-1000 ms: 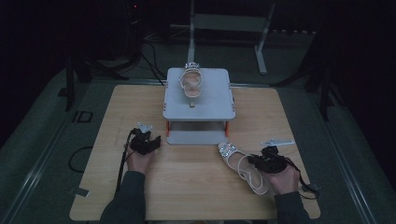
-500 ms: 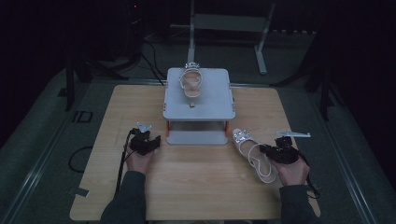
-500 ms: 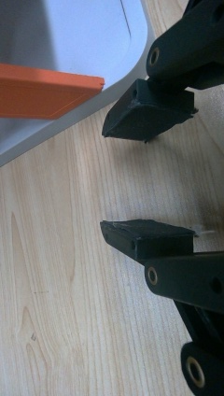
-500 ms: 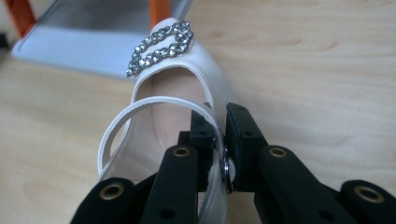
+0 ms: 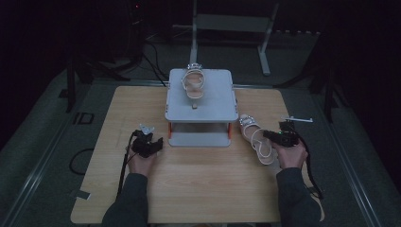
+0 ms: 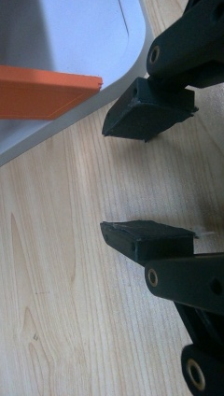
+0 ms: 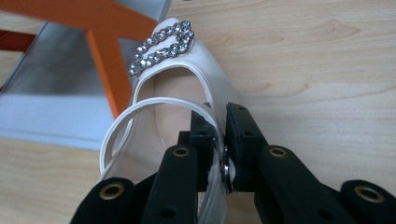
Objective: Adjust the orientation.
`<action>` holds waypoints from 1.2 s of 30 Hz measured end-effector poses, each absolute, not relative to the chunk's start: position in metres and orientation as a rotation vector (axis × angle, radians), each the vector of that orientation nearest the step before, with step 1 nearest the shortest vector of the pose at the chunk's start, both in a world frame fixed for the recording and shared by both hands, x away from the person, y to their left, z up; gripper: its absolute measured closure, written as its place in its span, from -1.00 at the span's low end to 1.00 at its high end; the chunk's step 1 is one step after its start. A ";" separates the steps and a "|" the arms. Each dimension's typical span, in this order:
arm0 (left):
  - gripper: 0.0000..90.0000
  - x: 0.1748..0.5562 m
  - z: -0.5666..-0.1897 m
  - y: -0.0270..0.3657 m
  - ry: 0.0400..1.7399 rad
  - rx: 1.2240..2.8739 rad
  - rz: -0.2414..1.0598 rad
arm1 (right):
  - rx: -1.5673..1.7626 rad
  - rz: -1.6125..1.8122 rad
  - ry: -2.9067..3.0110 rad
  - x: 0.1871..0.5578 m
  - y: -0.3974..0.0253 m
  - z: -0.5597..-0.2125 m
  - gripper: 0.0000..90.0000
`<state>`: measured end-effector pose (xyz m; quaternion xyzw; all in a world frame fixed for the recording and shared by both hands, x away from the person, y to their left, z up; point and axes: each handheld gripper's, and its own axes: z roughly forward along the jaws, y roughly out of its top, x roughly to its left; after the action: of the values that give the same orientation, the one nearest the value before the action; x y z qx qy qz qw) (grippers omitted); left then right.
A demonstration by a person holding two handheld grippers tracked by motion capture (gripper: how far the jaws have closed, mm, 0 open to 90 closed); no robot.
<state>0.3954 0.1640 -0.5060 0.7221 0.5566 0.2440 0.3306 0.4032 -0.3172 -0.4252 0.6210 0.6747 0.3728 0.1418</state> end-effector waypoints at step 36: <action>0.02 0.394 -0.506 0.164 1.448 1.891 0.634 | 1.820 0.762 2.185 0.453 -0.313 -0.448 0.43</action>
<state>0.3944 0.1637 -0.5062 0.7237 0.5541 0.2427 0.3322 0.4535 -0.3131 -0.4478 0.6151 0.7386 0.2576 0.0988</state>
